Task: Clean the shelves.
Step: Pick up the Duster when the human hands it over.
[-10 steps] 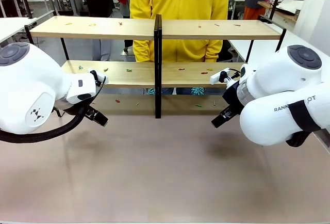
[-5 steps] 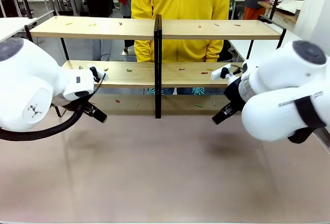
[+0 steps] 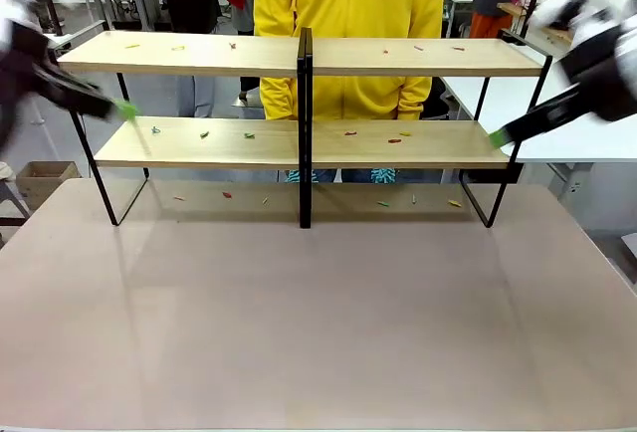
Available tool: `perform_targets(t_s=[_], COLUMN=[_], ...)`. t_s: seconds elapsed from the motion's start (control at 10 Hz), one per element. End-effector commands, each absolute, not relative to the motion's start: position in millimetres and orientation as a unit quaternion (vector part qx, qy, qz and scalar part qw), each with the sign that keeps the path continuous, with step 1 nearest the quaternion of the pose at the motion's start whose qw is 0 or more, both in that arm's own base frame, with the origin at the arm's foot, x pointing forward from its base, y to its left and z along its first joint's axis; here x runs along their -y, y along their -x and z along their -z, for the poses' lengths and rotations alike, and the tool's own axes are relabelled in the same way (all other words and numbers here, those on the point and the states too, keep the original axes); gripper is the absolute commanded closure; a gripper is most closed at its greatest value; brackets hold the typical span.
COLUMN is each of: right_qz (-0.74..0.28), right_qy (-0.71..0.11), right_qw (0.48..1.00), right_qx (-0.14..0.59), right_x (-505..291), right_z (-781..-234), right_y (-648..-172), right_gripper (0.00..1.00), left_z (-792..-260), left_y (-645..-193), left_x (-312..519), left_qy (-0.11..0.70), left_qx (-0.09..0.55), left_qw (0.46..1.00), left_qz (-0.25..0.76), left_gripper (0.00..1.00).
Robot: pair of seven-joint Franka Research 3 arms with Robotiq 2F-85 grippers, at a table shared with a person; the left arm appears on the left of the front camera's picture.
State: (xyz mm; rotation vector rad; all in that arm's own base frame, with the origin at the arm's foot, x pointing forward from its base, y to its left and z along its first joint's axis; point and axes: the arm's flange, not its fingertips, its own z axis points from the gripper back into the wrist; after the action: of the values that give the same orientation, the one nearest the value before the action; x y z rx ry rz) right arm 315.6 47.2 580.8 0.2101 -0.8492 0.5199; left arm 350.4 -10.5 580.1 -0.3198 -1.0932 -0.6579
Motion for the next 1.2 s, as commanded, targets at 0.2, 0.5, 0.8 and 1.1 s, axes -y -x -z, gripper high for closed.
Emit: perform_targets(t_s=[0.2,0.5,0.8,1.1], right_qz=[-0.244,-0.209,-0.204,-0.208], right_qy=[-0.104,-0.090,-0.079,-0.083], right_qw=[0.844,0.854,0.857,0.858], right_qx=[0.466,0.469,0.466,0.463], right_x=[-9.1,-24.3,-33.0,-33.0], right_z=[-570.7,-579.1,-579.2,-576.6], right_y=[-253.3,-260.5,-269.1,-276.8], right_gripper=[0.00,0.00,0.00,0.00], left_z=[-512.9,-528.3,-542.7,-553.6], left_y=[-218.0,-224.0,-240.4,-243.8], left_x=[-51.5,-27.5,9.3,54.2], left_qy=[0.181,0.117,0.086,0.049], left_qx=[0.571,0.569,0.546,0.535], left_qw=[0.746,0.769,0.786,0.793], left_qz=[0.291,0.267,0.278,0.288], left_gripper=[0.00,0.00,0.00,0.00])
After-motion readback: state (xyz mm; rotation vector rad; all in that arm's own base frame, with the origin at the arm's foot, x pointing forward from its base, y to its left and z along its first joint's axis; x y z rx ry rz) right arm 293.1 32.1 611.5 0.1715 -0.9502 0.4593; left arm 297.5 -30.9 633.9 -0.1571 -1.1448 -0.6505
